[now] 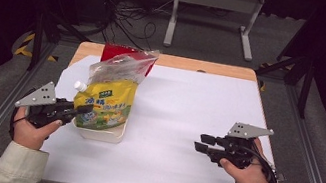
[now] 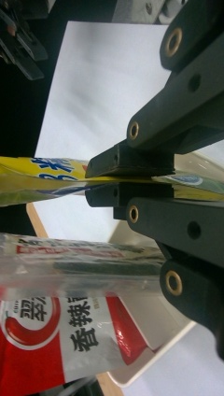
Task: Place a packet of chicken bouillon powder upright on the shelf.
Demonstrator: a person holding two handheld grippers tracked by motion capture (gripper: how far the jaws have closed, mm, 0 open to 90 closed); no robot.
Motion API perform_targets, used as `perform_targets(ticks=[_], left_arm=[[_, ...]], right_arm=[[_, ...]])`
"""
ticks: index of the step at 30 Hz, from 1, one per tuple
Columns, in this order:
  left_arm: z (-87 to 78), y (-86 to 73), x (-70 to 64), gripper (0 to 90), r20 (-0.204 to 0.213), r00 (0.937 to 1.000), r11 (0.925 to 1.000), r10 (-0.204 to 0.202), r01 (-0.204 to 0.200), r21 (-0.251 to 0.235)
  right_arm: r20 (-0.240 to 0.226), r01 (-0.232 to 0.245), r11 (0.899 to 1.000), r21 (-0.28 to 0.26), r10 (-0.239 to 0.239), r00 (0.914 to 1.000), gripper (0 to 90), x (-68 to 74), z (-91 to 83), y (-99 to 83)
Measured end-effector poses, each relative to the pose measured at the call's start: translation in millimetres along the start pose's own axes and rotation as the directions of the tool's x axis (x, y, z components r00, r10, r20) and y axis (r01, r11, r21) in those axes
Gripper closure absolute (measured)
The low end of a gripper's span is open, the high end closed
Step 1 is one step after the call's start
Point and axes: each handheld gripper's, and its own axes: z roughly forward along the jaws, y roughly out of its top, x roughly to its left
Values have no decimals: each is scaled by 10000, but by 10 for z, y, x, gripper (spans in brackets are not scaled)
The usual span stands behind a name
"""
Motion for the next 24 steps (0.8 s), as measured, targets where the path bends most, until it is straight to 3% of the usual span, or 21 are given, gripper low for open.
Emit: perform_targets(ticks=[16,24], left_arm=[[78,-114,90,859,15,9985,9946,-555,551,880],[104,-148,112,859,-506,9964,9843,-675,748,1596]], right_arm=[[-12,-79,9999,75,79,10000,588,-6,14,-14],[21,-117,9999,82,117,9999,576,-11,21,-20]])
